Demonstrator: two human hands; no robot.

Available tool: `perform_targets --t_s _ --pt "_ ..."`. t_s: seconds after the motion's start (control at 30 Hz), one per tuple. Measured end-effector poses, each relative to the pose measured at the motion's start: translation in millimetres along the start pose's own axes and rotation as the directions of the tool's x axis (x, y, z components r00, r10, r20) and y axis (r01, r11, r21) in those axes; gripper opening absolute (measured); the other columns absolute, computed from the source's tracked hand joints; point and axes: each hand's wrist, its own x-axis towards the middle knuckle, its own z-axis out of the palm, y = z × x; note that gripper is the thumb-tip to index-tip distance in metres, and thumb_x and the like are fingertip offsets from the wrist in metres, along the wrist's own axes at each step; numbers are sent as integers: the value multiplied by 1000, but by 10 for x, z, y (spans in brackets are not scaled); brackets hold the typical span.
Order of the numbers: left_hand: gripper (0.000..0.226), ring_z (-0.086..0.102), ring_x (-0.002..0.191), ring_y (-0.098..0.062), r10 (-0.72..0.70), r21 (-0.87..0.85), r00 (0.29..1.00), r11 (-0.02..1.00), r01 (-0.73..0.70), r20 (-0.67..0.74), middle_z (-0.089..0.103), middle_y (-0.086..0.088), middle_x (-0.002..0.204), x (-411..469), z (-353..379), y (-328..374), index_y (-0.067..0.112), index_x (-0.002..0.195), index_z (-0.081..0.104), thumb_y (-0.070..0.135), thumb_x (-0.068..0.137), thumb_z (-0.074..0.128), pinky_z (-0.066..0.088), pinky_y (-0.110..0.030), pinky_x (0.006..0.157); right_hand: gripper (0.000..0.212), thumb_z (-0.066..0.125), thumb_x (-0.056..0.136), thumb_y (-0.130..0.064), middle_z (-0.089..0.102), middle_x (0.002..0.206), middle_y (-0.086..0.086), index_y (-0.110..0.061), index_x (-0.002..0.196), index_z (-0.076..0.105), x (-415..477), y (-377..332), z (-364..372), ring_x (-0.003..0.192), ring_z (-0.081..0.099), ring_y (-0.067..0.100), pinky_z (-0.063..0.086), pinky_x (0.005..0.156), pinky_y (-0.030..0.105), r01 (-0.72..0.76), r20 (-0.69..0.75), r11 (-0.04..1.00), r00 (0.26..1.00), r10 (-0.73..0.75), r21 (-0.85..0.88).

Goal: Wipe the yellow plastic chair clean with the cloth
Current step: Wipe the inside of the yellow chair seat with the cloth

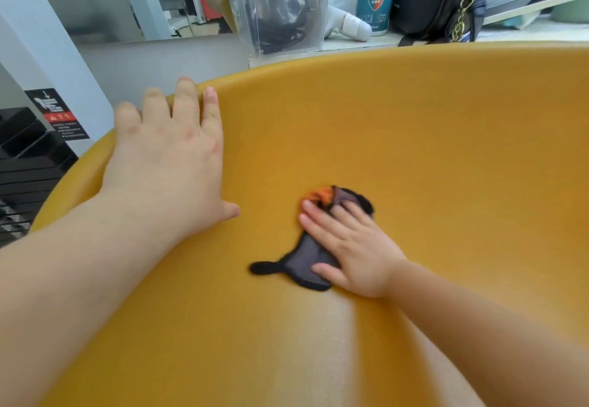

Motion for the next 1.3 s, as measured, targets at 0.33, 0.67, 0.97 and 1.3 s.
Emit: perform_targets --t_s 0.33,0.67,0.97,1.3 --pt "152 32 135 -44 -37 3 999 999 37 25 13 -20 160 -2 22 38 7 157 -3 98 50 54 37 -57 105 93 42 92 -60 0 170 16 -5 161 12 736 10 -226 152 17 40 9 124 56 -733 -152 622 606 781 276" --pt "152 33 134 -44 -16 4 1000 1000 16 17 13 -22 161 -11 -2 30 6 157 -1 98 50 54 38 -57 104 106 55 80 -75 36 152 20 -6 157 30 -248 -270 -18 139 39 40 28 118 48 -415 -57 885 899 435 214" --pt "152 30 136 -44 -8 24 999 1000 8 36 8 -23 162 -8 8 24 5 157 -8 88 54 67 36 -57 104 110 43 88 -68 -10 166 26 6 158 0 961 107 -401 153 2 47 -3 125 53 -731 -88 581 593 800 359" --pt "149 33 133 -44 1 12 1000 1000 -1 10 13 -23 160 -26 11 7 5 157 -3 91 55 62 38 -56 103 89 34 95 -69 -7 170 -3 -24 163 0 98 -745 -135 156 12 32 -7 125 36 -141 93 944 989 118 299"
